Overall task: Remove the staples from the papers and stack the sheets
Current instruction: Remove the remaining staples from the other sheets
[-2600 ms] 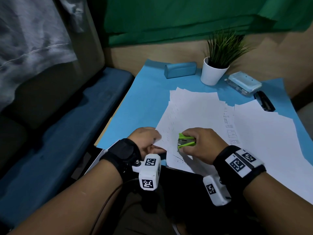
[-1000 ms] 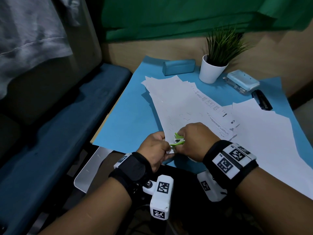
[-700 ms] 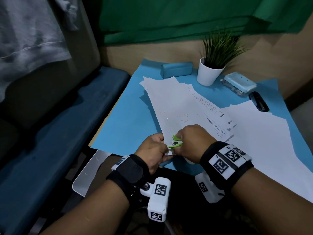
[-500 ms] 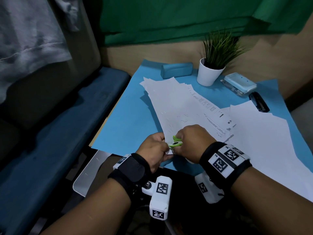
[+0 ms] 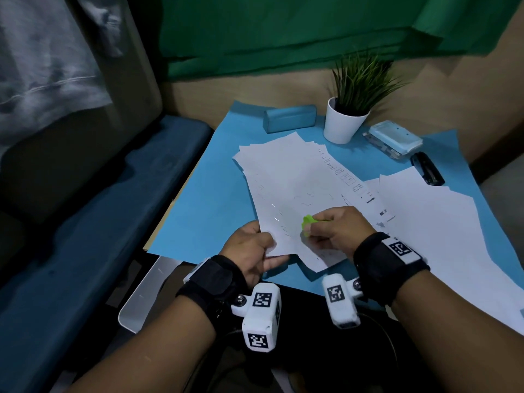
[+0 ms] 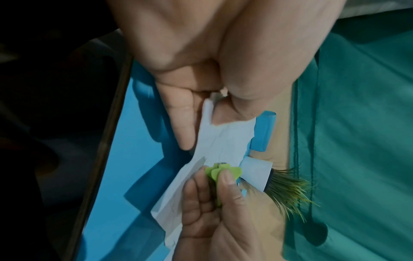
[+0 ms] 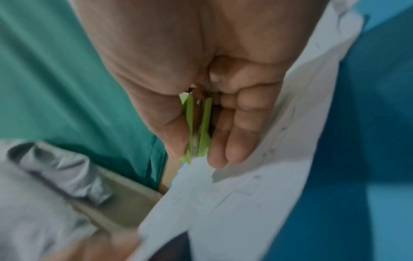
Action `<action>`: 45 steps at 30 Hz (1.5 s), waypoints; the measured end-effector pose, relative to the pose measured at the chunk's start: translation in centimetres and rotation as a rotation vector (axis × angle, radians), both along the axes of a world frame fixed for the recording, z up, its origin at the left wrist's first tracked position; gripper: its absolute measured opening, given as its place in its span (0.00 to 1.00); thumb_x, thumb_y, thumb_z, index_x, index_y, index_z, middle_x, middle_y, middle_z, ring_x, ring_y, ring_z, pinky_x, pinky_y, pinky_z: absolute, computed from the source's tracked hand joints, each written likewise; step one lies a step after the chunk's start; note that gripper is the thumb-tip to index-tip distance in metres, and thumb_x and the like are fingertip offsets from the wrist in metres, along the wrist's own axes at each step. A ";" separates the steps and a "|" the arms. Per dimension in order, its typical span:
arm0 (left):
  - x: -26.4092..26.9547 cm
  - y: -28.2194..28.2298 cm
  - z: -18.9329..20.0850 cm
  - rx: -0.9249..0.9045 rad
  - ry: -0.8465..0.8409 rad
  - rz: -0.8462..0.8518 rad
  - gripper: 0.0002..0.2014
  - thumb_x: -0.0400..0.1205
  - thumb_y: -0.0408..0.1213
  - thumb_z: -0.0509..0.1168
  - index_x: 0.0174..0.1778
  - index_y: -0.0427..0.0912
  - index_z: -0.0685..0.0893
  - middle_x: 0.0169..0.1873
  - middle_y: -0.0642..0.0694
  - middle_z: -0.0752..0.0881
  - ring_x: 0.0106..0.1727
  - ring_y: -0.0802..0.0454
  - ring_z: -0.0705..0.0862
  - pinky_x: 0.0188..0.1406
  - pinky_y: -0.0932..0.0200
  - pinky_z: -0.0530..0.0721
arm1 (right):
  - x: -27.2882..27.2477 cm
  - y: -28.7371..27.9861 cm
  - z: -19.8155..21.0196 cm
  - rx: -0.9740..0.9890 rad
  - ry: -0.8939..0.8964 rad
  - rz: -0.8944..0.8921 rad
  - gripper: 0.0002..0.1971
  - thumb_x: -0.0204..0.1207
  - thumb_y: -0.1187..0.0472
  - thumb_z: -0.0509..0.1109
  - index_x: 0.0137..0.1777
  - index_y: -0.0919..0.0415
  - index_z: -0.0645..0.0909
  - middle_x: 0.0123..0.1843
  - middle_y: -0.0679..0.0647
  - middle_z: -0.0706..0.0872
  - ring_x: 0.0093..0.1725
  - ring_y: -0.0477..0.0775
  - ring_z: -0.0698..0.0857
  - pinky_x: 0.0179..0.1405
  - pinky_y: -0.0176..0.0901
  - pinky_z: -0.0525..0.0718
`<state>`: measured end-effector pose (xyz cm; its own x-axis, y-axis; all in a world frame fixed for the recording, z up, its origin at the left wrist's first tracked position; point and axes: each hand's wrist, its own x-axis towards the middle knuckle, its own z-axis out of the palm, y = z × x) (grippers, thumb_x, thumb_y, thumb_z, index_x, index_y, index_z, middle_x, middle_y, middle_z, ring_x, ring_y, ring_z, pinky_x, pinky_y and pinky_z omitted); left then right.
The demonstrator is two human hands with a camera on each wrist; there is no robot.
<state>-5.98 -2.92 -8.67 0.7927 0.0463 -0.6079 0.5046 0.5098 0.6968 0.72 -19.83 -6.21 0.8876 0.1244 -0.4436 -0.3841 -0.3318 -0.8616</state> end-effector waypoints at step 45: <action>1.6 -1.2 0.3 0.065 -0.063 -0.095 0.19 0.80 0.13 0.54 0.53 0.32 0.87 0.41 0.36 0.92 0.37 0.42 0.92 0.39 0.46 0.93 | -0.1 1.0 1.2 -0.729 -0.468 0.559 0.13 0.66 0.47 0.79 0.46 0.53 0.89 0.40 0.48 0.84 0.43 0.50 0.80 0.38 0.39 0.71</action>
